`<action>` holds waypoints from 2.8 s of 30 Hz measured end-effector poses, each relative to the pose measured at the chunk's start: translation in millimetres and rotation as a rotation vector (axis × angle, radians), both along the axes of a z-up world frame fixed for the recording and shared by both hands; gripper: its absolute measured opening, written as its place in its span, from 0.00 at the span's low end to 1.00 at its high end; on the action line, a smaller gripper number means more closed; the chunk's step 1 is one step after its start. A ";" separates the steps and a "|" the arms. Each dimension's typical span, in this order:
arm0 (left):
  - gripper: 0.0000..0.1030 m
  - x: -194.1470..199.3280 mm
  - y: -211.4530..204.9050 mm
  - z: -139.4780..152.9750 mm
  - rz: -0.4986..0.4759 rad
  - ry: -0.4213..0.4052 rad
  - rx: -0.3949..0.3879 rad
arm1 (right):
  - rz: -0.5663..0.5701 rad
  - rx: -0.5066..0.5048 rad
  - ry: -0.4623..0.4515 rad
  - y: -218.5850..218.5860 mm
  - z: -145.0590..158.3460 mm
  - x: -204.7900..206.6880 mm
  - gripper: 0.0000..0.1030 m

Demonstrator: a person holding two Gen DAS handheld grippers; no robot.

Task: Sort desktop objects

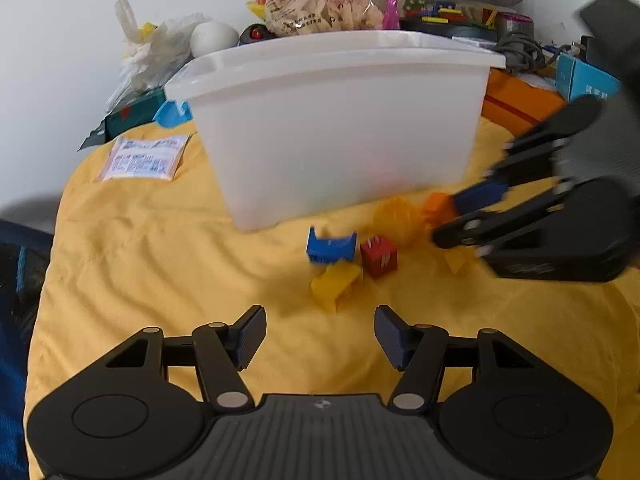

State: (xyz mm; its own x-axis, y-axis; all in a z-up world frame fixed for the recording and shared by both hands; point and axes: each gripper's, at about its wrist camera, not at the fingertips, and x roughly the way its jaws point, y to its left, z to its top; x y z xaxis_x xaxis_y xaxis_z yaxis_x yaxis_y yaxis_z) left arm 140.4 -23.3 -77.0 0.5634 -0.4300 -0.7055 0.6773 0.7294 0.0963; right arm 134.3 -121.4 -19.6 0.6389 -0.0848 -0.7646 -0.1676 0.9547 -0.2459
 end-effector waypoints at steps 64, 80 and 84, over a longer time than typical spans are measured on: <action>0.52 -123.2 -5.0 -8.7 -0.051 0.046 0.012 | 0.054 0.025 0.053 31.3 1.3 -99.1 0.22; 0.52 -119.5 -6.7 -10.1 -0.050 0.053 0.007 | 0.058 0.117 0.101 18.8 -3.1 -98.0 0.21; 0.52 -116.8 -5.5 -11.6 -0.041 0.062 0.004 | 0.005 0.166 0.106 7.5 3.3 -98.3 0.21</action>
State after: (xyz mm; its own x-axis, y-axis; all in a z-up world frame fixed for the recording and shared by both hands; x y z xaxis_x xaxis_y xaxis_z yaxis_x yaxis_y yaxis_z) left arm 23.6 -28.8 -88.6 0.5009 -0.4487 -0.7402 0.7112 0.7007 0.0565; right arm 36.0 -113.9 -16.3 0.5541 0.0513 -0.8309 -0.1892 0.9797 -0.0657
